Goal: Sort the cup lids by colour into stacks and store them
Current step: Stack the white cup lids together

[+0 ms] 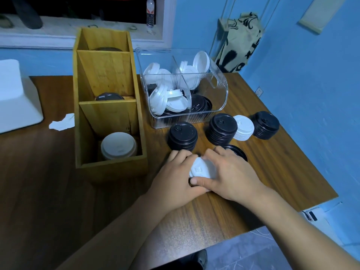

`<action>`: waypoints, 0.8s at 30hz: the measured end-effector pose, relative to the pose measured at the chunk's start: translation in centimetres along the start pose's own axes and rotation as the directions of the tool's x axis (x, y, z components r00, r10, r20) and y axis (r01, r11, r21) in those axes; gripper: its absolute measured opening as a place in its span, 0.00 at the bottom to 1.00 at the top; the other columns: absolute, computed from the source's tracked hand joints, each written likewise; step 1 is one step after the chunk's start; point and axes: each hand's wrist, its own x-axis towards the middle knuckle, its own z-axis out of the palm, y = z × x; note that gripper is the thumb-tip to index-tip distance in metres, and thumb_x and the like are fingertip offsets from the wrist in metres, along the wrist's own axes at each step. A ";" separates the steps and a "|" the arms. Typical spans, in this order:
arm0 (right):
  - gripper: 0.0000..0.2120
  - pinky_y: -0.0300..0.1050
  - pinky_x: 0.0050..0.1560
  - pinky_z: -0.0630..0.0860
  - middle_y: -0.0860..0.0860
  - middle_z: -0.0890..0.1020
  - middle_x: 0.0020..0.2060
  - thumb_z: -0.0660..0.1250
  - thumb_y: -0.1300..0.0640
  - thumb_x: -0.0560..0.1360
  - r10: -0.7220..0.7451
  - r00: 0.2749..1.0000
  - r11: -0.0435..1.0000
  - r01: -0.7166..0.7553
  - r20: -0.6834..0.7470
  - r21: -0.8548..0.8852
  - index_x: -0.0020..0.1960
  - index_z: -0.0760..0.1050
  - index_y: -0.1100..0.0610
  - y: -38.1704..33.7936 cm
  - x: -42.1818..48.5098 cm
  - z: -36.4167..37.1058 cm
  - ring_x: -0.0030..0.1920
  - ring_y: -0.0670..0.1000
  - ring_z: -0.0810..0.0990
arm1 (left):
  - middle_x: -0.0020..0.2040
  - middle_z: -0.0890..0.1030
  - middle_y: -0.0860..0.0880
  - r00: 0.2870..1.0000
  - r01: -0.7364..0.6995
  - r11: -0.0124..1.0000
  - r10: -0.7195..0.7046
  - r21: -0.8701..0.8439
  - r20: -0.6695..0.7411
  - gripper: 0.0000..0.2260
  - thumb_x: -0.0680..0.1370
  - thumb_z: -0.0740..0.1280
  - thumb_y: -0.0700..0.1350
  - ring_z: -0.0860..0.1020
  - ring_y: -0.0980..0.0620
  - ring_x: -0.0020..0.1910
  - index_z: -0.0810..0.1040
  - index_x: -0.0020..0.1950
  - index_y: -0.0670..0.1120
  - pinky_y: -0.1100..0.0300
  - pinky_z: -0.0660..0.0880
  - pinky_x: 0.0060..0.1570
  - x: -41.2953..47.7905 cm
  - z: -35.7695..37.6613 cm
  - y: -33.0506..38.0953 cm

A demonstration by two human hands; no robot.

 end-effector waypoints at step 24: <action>0.13 0.34 0.39 0.69 0.32 0.80 0.42 0.71 0.37 0.72 -0.137 0.989 0.950 0.117 0.050 0.289 0.54 0.79 0.41 1.6 2.4 -4.1 0.42 0.41 0.78 | 0.63 0.71 0.61 1.000 -0.028 1.000 0.028 0.002 0.015 0.35 0.66 0.74 0.67 0.66 0.57 0.66 0.71 0.69 0.54 0.55 0.70 0.65 0.1 -0.1 -0.4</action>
